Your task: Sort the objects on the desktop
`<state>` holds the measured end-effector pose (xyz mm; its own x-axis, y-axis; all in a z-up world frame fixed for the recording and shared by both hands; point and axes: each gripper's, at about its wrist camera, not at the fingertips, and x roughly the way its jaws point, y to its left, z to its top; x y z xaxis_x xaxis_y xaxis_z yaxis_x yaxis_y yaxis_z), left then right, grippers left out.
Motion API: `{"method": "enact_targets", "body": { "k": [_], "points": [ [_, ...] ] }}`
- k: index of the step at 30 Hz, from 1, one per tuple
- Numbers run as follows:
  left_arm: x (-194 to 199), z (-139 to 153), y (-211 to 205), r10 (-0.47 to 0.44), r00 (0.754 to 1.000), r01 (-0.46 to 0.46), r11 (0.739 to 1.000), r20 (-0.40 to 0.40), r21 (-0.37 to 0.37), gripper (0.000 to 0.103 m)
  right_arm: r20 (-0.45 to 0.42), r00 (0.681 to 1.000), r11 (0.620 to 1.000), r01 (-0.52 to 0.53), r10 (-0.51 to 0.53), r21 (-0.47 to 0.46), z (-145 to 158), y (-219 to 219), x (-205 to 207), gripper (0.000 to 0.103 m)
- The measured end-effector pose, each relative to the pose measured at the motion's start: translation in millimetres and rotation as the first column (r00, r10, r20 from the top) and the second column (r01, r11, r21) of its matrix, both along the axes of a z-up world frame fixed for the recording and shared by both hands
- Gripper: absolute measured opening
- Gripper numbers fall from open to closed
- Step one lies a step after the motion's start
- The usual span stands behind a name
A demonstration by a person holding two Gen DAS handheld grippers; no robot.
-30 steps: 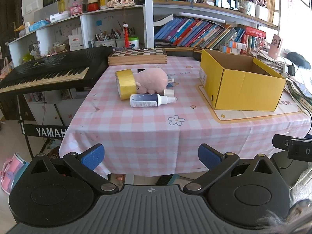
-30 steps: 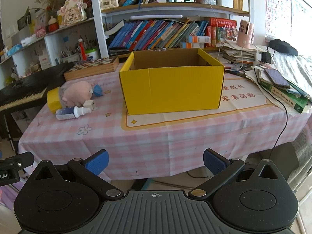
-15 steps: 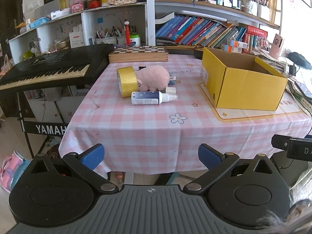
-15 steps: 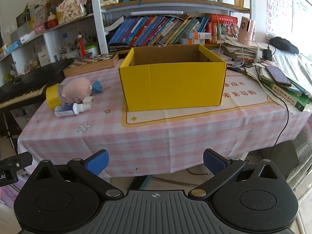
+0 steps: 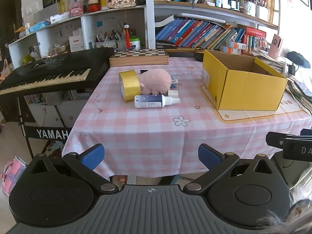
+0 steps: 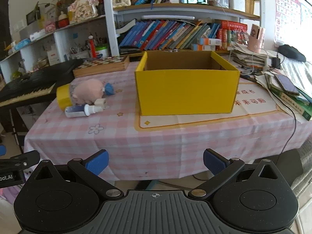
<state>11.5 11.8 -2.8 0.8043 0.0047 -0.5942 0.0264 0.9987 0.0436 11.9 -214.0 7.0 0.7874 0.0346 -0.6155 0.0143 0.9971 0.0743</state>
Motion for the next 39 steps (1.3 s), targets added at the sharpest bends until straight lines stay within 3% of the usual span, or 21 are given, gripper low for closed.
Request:
{"method": "enact_targets", "body": {
  "k": [23, 39],
  "points": [
    [-25.5, 1.8, 37.7, 0.119, 0.993, -0.119, 0.993, 0.012, 0.001, 0.103, 0.030, 0.983, 0.983, -0.182, 0.182, -0.008, 4.9, 46.9, 3.3, 0.103],
    [-4.4, -2.9, 52.1, 0.210, 0.978, -0.210, 0.978, -0.013, 0.020, 0.103, 0.030, 0.953, 0.953, -0.302, 0.302, -0.005, 3.1, 69.6, 38.3, 0.103]
  ]
}}
